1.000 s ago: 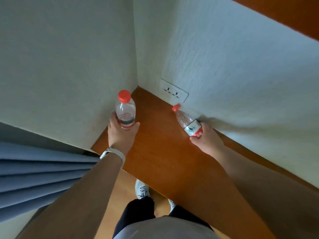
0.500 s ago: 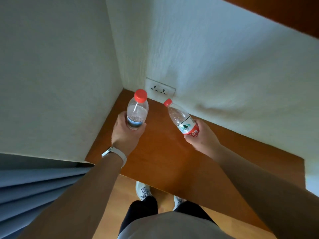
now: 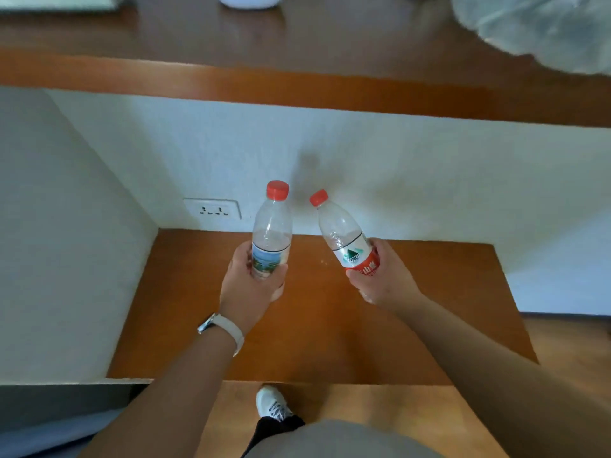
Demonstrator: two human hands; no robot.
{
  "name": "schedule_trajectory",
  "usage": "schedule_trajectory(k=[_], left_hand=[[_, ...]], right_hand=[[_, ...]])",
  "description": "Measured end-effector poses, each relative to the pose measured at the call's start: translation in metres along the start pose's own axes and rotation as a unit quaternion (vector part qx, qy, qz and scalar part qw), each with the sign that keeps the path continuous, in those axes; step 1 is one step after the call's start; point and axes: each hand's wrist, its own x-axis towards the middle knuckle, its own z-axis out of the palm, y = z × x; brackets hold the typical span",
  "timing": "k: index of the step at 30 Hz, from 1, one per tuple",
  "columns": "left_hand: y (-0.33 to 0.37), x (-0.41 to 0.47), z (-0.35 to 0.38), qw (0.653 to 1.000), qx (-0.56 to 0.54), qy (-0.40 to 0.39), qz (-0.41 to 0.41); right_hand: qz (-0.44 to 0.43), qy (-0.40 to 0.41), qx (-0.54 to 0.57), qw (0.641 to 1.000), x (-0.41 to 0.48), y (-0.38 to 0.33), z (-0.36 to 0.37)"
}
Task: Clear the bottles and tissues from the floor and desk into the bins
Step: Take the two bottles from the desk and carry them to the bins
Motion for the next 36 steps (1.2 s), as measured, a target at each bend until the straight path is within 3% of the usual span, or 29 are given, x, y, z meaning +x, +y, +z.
schedule_trajectory(k=[9, 18, 25, 36], left_hand=[[0.087, -0.072, 0.146, 0.989, 0.019, -0.132, 0.064], [0.164, -0.171, 0.313, 0.957, 0.036, -0.250, 0.143], [0.223, -0.251, 0.406, 0.908, 0.024, -0.362, 0.210], [0.271, -0.330, 0.537, 0.823, 0.021, -0.502, 0.267]], right_hand=[[0.056, 0.117, 0.061, 0.990, -0.097, 0.096, -0.138], [0.131, 0.250, 0.102, 0.954, -0.229, 0.221, -0.270], [0.181, 0.355, 0.132, 0.908, -0.329, 0.275, -0.341], [0.296, 0.495, 0.170, 0.799, -0.439, 0.353, -0.387]])
